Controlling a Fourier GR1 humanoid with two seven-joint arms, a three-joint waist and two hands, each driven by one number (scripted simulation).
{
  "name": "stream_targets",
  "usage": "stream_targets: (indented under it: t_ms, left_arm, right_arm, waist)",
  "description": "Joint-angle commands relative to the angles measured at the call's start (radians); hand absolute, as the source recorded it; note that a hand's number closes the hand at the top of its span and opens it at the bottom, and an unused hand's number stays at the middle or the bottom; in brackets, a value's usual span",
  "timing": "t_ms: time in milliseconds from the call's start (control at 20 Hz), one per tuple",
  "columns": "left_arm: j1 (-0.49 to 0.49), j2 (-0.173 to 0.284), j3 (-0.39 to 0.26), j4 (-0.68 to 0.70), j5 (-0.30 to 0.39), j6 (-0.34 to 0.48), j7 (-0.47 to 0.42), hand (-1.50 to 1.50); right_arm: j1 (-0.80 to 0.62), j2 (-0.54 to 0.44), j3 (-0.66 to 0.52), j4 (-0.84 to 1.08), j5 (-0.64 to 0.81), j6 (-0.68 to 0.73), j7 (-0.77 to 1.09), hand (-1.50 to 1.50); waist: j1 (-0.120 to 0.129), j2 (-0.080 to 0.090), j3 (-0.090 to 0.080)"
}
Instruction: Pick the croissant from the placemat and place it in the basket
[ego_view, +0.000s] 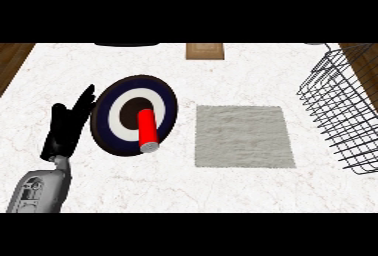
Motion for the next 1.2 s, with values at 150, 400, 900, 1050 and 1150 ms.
stream_targets:
  t_ms: [150,400,900,1050,1150]
  left_arm:
    - [-0.041,-0.001,0.011,0.053,-0.001,-0.003,-0.009,0.00]
    - [-0.008,0.003,0.009,0.020,-0.004,-0.012,-0.014,0.00]
    - [-0.006,-0.008,0.020,0.078,-0.017,0.007,-0.083,0.00]
    - [-0.013,-0.014,0.009,0.012,-0.023,0.019,0.013,0.00]
    - [0.012,0.005,0.020,-0.029,0.015,-0.027,0.011,0.00]
  right_arm:
    - [0.021,-0.039,0.002,0.231,0.033,-0.112,-0.228,1.50]
    - [0.033,-0.062,0.003,0.380,0.070,-0.180,-0.346,1.50]
    - [0.076,0.077,-0.095,0.498,-0.049,-0.239,-0.329,-1.50]
    - [0.039,0.114,-0.108,0.507,-0.069,-0.310,-0.350,-1.50]
    - [0.053,0.085,-0.159,0.520,-0.107,-0.327,-0.395,-1.50]
  waist:
    - [0.004,0.001,0.000]
    - [0.005,0.000,0.000]
    - [-0.003,-0.001,-0.001]
    - [0.000,-0.002,0.000]
    - [0.000,-0.003,0.000]
